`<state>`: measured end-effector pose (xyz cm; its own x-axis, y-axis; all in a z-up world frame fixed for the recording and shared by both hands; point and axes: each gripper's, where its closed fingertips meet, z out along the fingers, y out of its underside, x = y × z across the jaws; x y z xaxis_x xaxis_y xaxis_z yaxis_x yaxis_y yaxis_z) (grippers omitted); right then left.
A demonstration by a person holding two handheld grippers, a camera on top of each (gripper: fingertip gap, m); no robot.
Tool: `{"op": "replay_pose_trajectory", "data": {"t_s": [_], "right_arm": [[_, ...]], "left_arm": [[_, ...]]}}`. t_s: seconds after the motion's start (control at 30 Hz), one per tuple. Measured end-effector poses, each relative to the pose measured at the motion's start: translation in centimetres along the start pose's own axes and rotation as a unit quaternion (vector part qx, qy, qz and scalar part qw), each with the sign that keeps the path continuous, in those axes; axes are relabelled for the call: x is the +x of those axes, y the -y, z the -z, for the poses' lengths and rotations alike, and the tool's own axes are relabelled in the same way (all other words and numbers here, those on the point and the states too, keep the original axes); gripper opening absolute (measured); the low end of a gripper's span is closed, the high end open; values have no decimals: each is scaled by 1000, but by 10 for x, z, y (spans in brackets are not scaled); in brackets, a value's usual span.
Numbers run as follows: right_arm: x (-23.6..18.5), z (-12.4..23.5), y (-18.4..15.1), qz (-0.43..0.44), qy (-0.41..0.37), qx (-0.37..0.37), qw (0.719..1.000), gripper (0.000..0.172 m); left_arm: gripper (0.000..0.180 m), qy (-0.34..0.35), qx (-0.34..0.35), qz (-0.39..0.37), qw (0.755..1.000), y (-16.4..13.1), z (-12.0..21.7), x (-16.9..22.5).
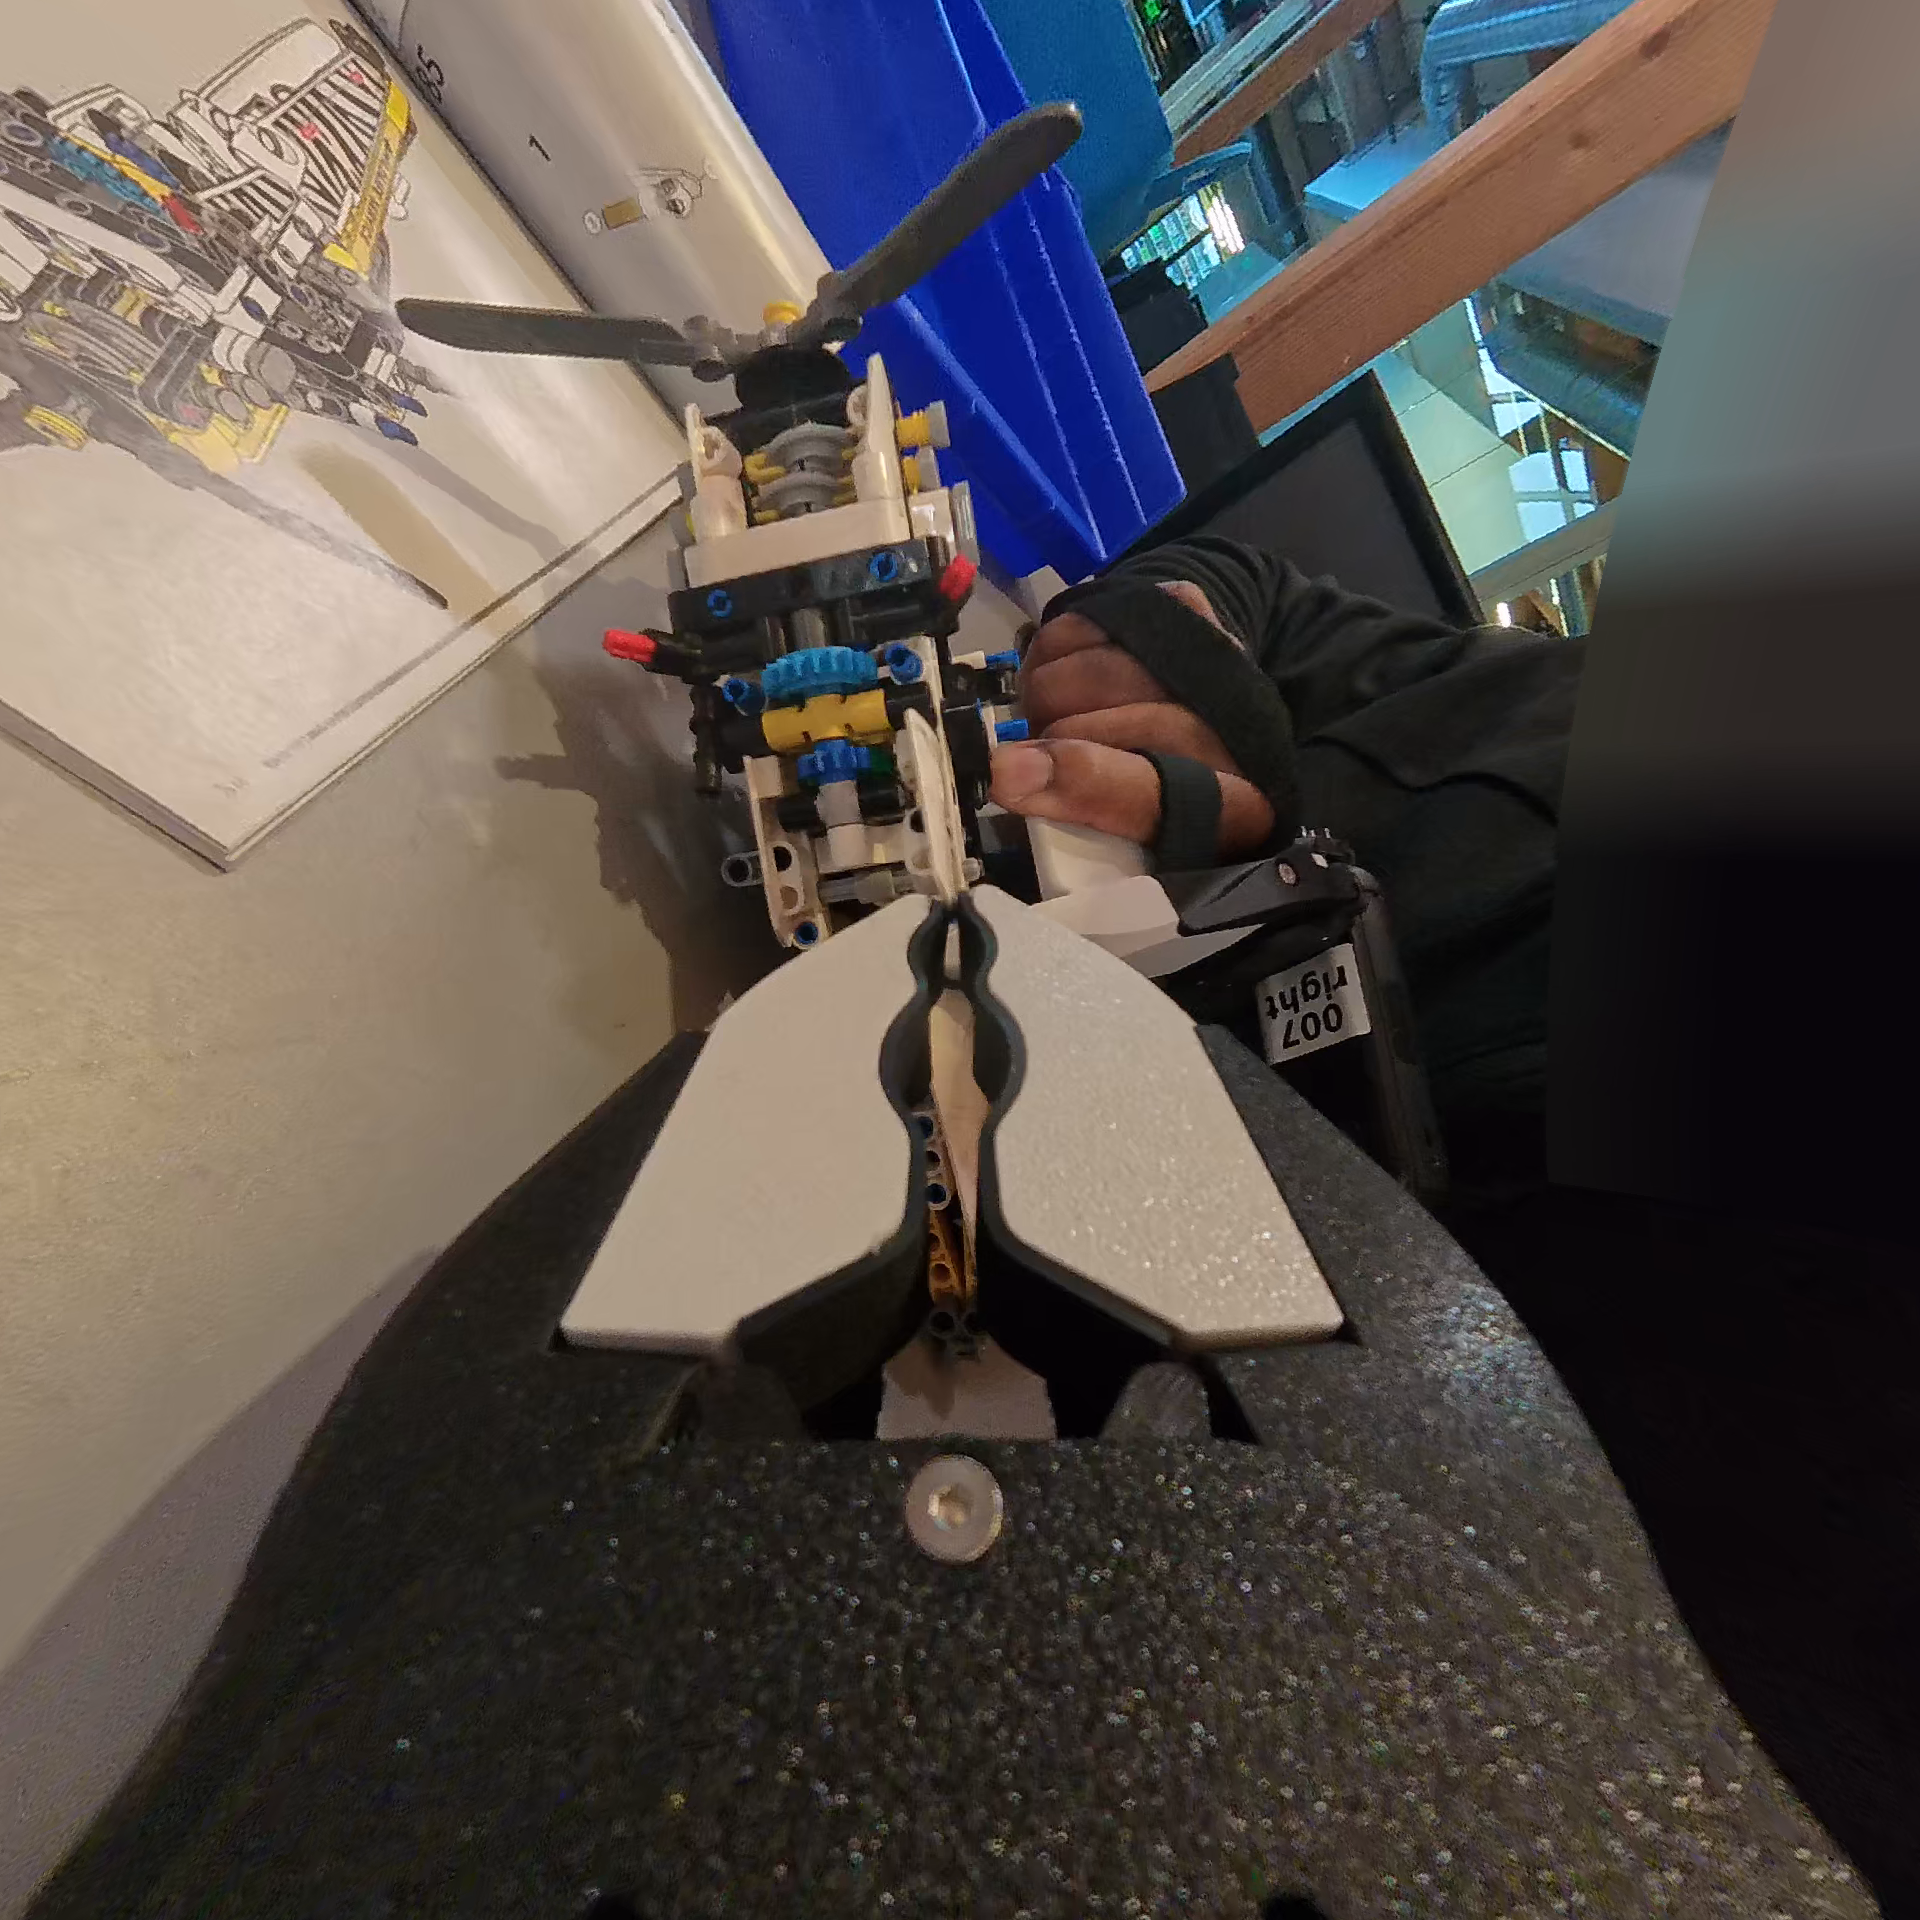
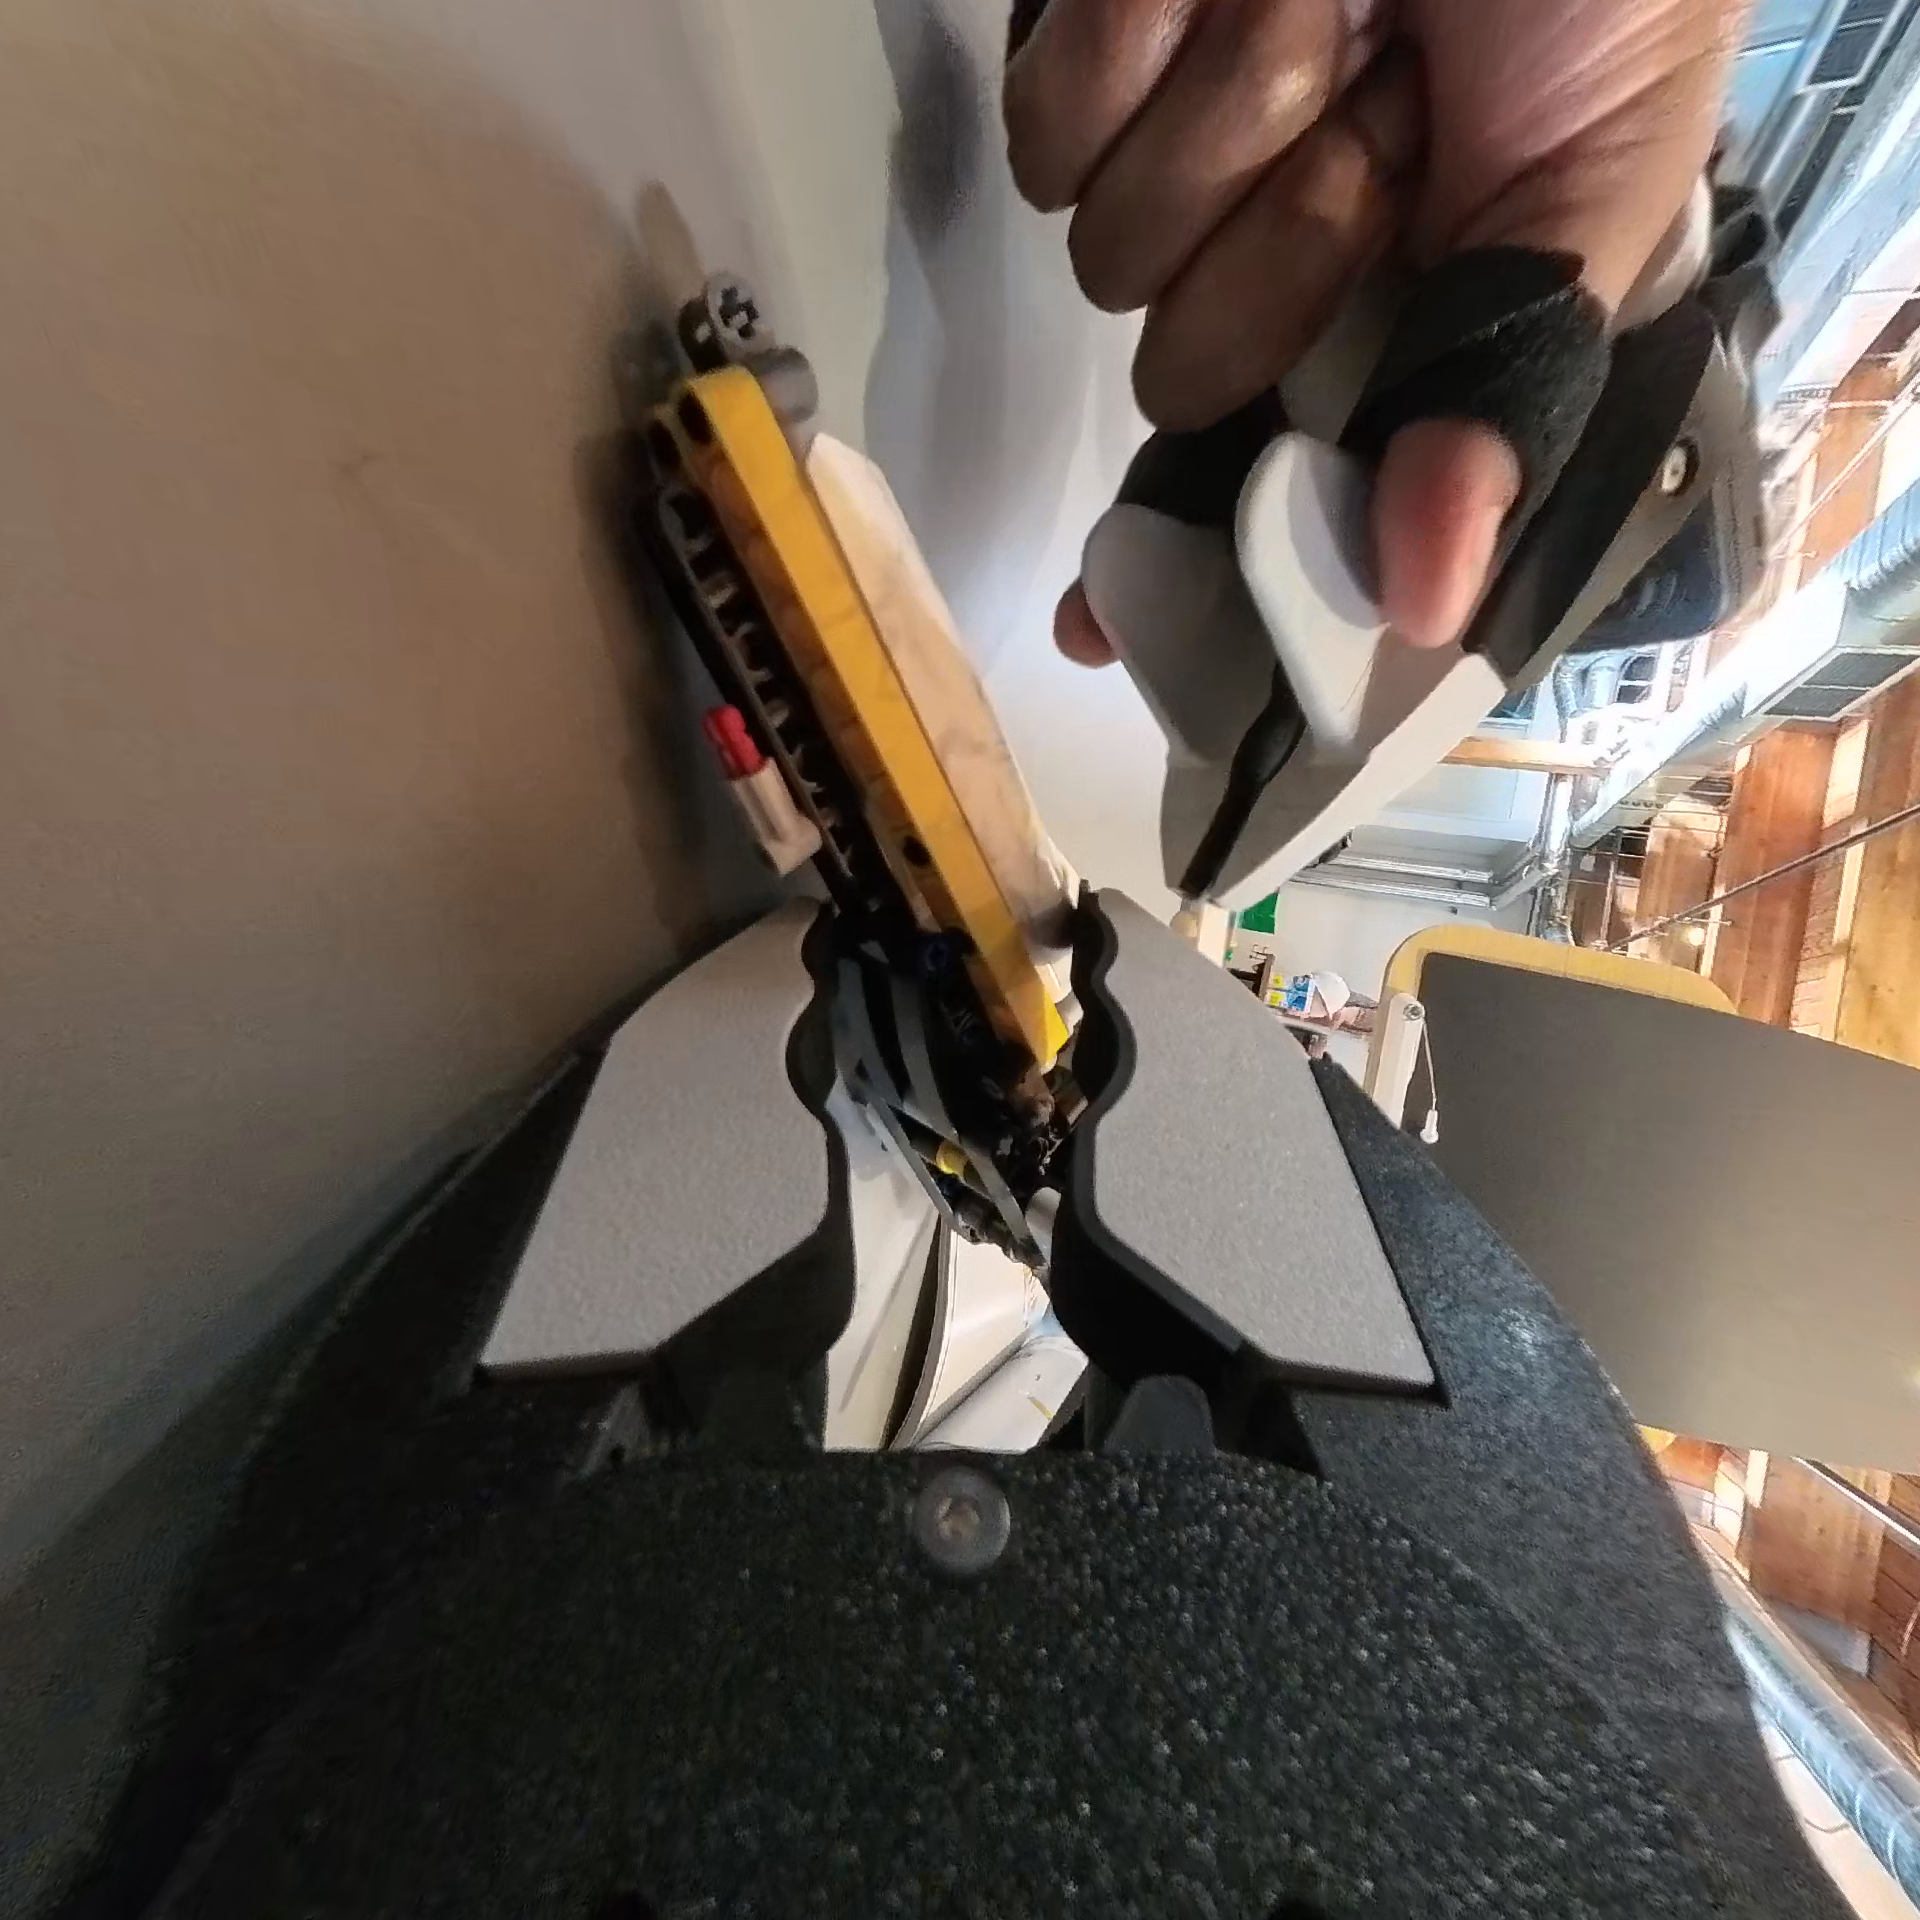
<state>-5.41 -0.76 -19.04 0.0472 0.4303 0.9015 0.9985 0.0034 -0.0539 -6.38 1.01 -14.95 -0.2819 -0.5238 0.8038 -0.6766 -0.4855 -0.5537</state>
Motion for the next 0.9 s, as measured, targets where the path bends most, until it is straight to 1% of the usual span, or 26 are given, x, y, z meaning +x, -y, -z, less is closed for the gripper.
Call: {"op": "replay_pose_trajectory", "data": {"t_s": [0.07,0.17,0.23,0.37,0.4,0.43,0.47,0.9], "right_arm": [[0,0,0,-1,0,0,1000,44],[0,1,0,-3,0,-1,1000,44],[0,0,-1,-4,0,-2,1000,44],[0,0,2,-4,0,-3,1000,44],[0,0,2,-5,-1,-3,1000,44],[1,0,2,-5,-1,-3,1000,44],[1,0,2,-5,0,-4,1000,44],[-5,-2,7,-15,10,12,1000,45]], "left_arm": [[9,-7,-1,-3,1000,0,-1,0],[26,0,-8,-7,1000,-1,-3,-3],[29,2,-8,-9,1000,-1,-6,-3],[26,25,-1,-4,1000,3,-14,-8],[22,32,1,-2,999,4,-14,-11],[13,30,4,-5,1000,5,-14,-10],[10,21,8,-2,1000,6,-14,-8],[9,11,-2,-18,1000,16,-6,-8]]}}
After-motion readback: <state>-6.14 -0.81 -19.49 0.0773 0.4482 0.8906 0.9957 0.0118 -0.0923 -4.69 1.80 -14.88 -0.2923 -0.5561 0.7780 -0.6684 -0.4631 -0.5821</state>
